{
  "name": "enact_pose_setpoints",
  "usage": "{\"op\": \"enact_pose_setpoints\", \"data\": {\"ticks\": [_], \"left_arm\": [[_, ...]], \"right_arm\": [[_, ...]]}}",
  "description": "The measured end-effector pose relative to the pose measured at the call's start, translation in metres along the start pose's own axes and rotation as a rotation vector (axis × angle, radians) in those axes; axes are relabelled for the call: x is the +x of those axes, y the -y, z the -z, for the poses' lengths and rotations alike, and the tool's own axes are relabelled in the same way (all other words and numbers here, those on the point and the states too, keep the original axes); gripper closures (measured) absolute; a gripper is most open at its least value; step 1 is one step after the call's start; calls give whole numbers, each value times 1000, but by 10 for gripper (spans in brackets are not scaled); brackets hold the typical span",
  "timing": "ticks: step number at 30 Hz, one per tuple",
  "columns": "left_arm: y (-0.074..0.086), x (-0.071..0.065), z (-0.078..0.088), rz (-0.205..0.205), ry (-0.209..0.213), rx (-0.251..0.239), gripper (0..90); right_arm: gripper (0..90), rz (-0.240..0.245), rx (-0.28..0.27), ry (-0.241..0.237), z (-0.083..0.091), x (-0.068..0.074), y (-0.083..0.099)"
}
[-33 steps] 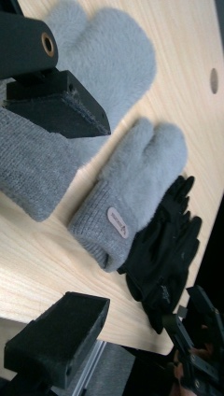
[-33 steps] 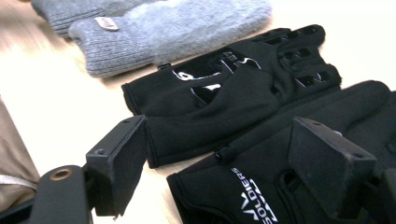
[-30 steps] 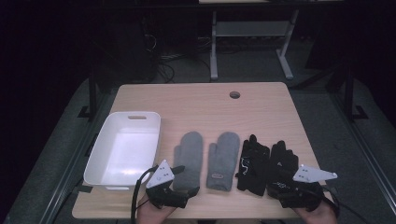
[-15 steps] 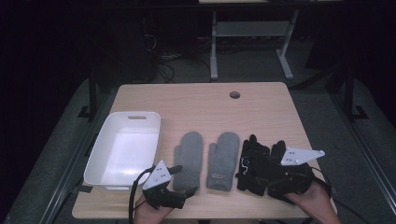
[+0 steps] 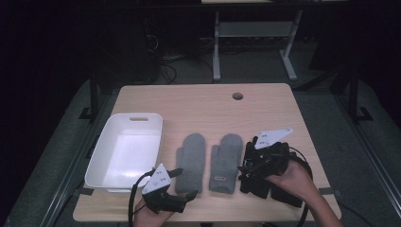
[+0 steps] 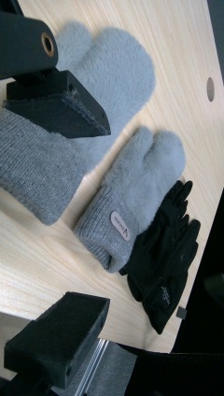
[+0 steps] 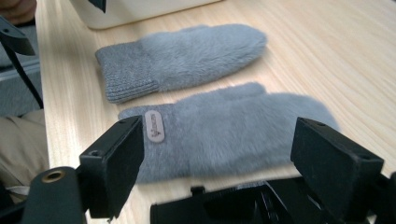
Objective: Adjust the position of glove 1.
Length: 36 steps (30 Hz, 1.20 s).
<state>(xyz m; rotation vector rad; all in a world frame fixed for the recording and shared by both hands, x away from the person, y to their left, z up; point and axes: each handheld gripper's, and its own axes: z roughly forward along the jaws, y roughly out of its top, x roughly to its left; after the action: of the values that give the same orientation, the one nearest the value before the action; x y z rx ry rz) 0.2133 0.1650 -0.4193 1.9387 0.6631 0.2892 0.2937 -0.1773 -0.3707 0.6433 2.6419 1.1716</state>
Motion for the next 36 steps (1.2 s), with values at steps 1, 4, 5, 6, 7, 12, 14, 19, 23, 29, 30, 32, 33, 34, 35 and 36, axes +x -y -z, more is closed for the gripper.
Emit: {"op": "enact_pose_setpoints", "data": {"ticks": [1,4,5,6,7,12,14,19,23,29,30,32,33,34,35,36], "left_arm": [[0,0,0,4,3,-6,142],[0,1,0,-6,2,-9,142],[0,0,0,3,1,-10,142],[0,0,0,5,2,-10,141],[0,1,0,7,4,-8,142],[0,1,1,9,-3,-5,142],[0,1,1,15,-3,-9,142],[1,2,0,16,1,0,141],[1,3,1,25,-11,2,141],[1,4,3,34,-19,-3,142],[1,4,3,33,-19,-4,142],[1,5,4,32,-21,-6,142],[1,5,4,33,-20,-6,142],[2,5,4,33,-19,-6,142],[2,5,4,33,-20,-8,142],[1,4,5,25,-22,-8,142]], "right_arm": [[172,14,19,-10,-6,-1,-5],[175,37,64,-30,-21,-4,-14],[180,40,74,-35,-25,-5,-16],[193,42,88,-42,-30,-7,-17],[216,48,102,-49,-35,-9,-19],[240,61,189,-79,-65,-19,-23],[263,69,223,-86,-76,-20,-21],[297,69,308,-99,-99,-25,-18],[334,68,354,-95,-110,-28,-15],[478,128,406,-26,-120,-20,-14],[508,130,414,-21,-120,-18,-14],[578,130,426,-19,-120,-15,-15],[615,134,429,-19,-120,-14,-15],[654,139,429,-19,-120,-13,-15],[688,140,430,-13,-120,-10,-15],[719,144,430,-9,-119,-9,-15]]}}
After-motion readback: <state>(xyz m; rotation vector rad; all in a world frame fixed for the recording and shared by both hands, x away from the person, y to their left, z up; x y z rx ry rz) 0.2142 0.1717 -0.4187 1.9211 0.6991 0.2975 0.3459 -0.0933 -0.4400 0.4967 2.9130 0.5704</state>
